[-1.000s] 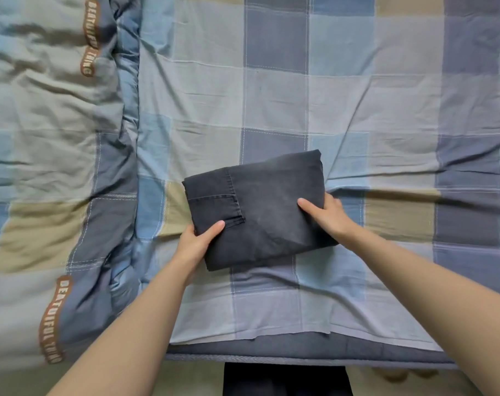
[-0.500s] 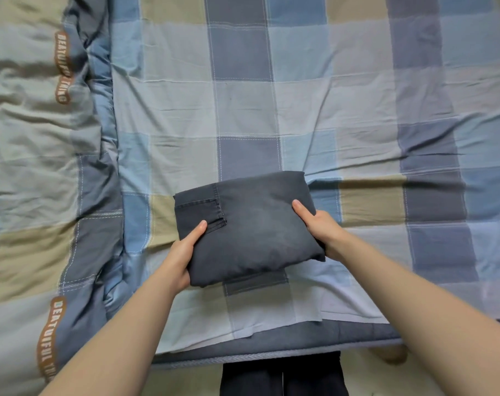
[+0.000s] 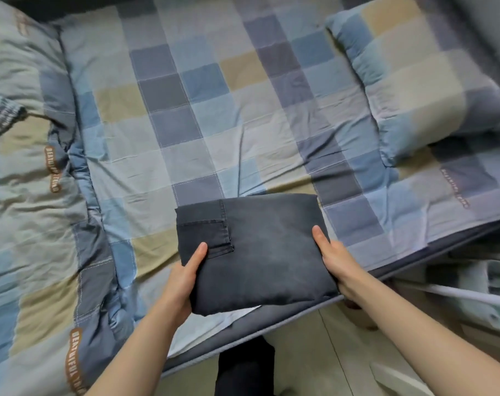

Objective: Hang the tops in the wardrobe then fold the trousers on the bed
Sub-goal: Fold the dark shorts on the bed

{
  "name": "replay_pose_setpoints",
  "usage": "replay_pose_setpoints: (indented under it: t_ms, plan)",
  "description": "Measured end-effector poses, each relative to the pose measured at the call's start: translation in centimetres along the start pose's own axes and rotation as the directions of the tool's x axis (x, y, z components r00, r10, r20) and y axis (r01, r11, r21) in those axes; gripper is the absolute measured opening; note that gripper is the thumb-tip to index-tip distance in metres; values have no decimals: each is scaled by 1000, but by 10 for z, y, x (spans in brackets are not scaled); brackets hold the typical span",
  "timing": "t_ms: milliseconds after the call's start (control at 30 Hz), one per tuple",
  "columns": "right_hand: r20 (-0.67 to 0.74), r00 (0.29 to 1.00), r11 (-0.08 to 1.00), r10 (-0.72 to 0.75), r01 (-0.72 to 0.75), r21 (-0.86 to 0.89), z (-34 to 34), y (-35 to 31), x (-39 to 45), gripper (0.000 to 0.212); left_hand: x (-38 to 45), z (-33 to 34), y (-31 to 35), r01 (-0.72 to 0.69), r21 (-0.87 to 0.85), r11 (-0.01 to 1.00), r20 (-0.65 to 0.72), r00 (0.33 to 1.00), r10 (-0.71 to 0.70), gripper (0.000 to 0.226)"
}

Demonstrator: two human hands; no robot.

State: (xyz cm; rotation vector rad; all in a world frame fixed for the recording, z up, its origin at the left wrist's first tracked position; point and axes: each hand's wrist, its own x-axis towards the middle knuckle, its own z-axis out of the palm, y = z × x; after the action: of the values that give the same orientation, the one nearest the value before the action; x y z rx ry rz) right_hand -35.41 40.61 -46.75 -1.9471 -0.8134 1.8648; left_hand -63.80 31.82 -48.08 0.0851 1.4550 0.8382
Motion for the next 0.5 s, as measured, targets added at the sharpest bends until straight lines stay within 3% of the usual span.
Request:
replay_pose_setpoints:
  t_ms: [267,500]
  plan:
    - [-257,959,974,-122,165,153,-122,33,-158,72,-119,114,-19,-152,180,972,156,980,124,71]
    - [-544,828,915,-132,313,254,-236,113,-331,60,-246,224,-87,-200,275,940,366,926,90,64]
